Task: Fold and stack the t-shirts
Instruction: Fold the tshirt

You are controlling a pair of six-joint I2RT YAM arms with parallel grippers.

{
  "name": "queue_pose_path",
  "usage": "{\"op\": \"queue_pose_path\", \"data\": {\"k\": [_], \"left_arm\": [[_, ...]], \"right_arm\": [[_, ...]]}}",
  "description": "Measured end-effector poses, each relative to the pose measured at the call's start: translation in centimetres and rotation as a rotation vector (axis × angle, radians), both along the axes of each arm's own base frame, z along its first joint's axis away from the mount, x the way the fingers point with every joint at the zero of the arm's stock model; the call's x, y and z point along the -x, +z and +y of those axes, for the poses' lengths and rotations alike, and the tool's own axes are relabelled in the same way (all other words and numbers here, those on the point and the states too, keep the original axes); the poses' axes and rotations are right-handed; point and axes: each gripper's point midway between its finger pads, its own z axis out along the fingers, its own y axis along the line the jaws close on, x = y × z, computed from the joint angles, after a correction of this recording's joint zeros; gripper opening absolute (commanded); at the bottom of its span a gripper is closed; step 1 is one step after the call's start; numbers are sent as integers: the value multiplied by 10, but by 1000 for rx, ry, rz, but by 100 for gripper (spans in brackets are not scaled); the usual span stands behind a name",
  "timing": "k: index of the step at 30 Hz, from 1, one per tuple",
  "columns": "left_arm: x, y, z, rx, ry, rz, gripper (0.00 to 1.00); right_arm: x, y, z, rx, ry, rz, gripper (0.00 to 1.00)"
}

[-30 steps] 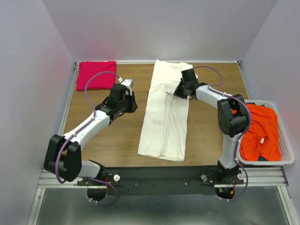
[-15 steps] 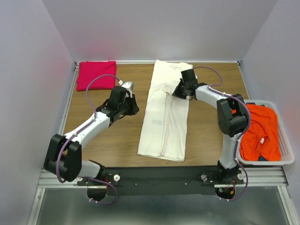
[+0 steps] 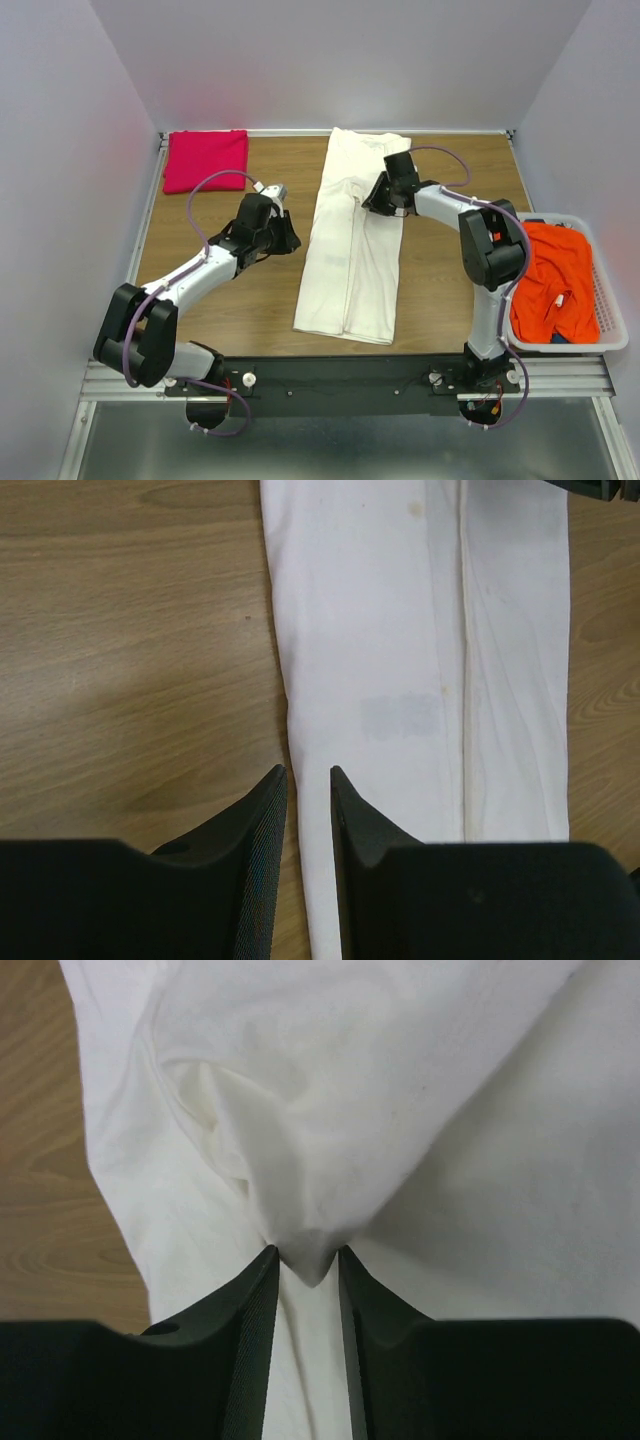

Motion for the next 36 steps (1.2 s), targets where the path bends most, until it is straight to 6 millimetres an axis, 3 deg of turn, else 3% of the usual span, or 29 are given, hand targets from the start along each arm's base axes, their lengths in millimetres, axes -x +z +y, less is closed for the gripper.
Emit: {"op": "queue_pose_path", "data": {"k": [2, 4, 7, 12, 15, 16, 19, 25, 31, 36], "left_arm": [[3, -3, -3, 5, -5, 8, 34], [10, -8, -9, 7, -19, 19, 37], [19, -18, -13, -4, -20, 38, 42], [41, -39, -18, -39, -20, 79, 42], [55, -49, -24, -61, -20, 98, 43], [57, -51, -26, -65, -17, 100, 43], [65, -54, -28, -66, -4, 105, 42], [71, -53, -15, -54, 56, 93, 43], [70, -46, -14, -35, 68, 74, 42], [70, -45, -15, -37, 63, 70, 42]], "right_arm": [[5, -1, -3, 12, 9, 1, 63], [12, 2, -7, 20, 10, 0, 65], [26, 21, -18, 45, 10, -43, 65], [48, 61, -41, 82, -23, -140, 64], [46, 65, -54, 115, -50, -160, 51], [43, 62, -60, 129, -57, -156, 45], [22, 49, -79, 167, -100, -132, 37], [-28, 11, -110, 215, -157, -84, 35], [-61, -16, -114, 247, -146, -71, 35], [-84, -17, -110, 252, -136, -100, 27]]}}
